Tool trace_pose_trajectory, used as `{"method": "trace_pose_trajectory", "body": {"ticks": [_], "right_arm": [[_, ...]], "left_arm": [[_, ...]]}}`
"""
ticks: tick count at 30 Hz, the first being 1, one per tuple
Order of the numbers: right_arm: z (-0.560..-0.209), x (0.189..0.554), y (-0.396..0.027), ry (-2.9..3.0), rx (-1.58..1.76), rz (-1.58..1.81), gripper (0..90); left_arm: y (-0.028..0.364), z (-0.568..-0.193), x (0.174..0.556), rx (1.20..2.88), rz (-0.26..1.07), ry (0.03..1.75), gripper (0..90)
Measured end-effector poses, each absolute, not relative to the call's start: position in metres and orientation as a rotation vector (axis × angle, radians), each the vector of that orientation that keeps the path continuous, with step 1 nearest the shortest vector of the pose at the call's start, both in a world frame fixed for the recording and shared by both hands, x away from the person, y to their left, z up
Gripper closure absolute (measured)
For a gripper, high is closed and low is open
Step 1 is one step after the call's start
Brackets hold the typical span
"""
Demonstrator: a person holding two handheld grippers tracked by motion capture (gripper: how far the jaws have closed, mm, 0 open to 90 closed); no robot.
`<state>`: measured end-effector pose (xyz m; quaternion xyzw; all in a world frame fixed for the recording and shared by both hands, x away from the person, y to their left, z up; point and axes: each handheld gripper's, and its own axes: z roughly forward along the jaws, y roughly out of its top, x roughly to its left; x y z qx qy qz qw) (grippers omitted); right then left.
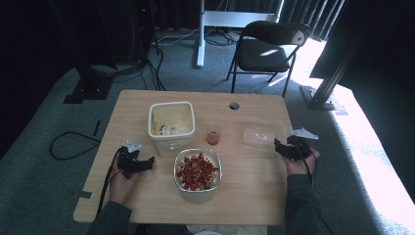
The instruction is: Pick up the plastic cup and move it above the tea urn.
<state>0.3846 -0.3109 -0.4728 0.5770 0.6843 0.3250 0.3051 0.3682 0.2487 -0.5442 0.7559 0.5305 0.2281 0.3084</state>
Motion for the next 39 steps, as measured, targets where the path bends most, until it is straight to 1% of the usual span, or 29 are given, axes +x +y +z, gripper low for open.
{"method": "trace_pose_trajectory", "body": {"ticks": [1,3,4,8,11,13,17,23,24,25,26,29,30,31,32,33,36,37,38,39], "right_arm": [[-0.477,0.401,-0.317,1.8,1.573,0.837,42.5],[-0.483,0.413,-0.323,1.797,1.621,0.842,45.5],[-0.483,0.413,-0.323,1.797,1.621,0.842,45.5],[-0.499,0.432,-0.334,1.809,1.748,0.862,55.7],[-0.506,0.437,-0.337,1.821,1.788,0.921,73.6],[-0.503,0.435,-0.335,1.807,1.782,0.95,83.9],[-0.496,0.431,-0.331,1.8,1.759,0.993,86.3],[-0.47,0.426,-0.316,1.79,1.697,1.046,87.2],[-0.47,0.426,-0.316,1.79,1.697,1.046,87.2],[-0.465,0.425,-0.314,1.789,1.685,1.061,87.3],[-0.45,0.424,-0.31,1.77,1.666,1.089,87.3],[-0.441,0.423,-0.306,1.764,1.644,1.1,87.3],[-0.431,0.423,-0.303,1.758,1.633,1.12,87.3],[-0.431,0.423,-0.303,1.758,1.633,1.12,87.3],[-0.423,0.423,-0.3,1.754,1.621,1.15,87.3],[-0.423,0.423,-0.3,1.754,1.621,1.15,87.3],[-0.404,0.425,-0.288,1.76,1.591,1.192,87.3],[-0.404,0.425,-0.288,1.76,1.591,1.192,87.3],[-0.394,0.427,-0.28,1.764,1.568,1.211,87.3],[-0.394,0.427,-0.28,1.764,1.568,1.211,87.3]], "left_arm": [[0.249,-0.544,0.368,1.998,0.604,1.402,16.2],[0.249,-0.544,0.368,1.997,0.604,1.402,16.2],[0.249,-0.544,0.368,1.996,0.604,1.402,16.2],[0.249,-0.544,0.368,1.996,0.604,1.402,16.2],[0.249,-0.544,0.368,1.996,0.603,1.403,16.2],[0.249,-0.544,0.368,1.997,0.604,1.402,16.2],[0.249,-0.544,0.368,1.997,0.604,1.402,16.2],[0.249,-0.544,0.368,1.998,0.604,1.402,16.2],[0.249,-0.544,0.368,1.998,0.604,1.402,16.2],[0.249,-0.544,0.368,1.997,0.604,1.402,16.2],[0.249,-0.544,0.368,1.997,0.604,1.402,16.2],[0.249,-0.544,0.368,1.998,0.604,1.402,16.2],[0.249,-0.544,0.368,1.997,0.603,1.403,16.2],[0.249,-0.544,0.368,1.997,0.603,1.403,16.2],[0.249,-0.544,0.368,1.997,0.604,1.402,16.2],[0.249,-0.544,0.368,1.997,0.604,1.402,16.2],[0.249,-0.544,0.368,1.995,0.604,1.403,16.2],[0.249,-0.544,0.368,1.995,0.604,1.403,16.2],[0.249,-0.544,0.368,1.994,0.604,1.403,16.2],[0.249,-0.544,0.368,1.994,0.604,1.403,16.2]]}}
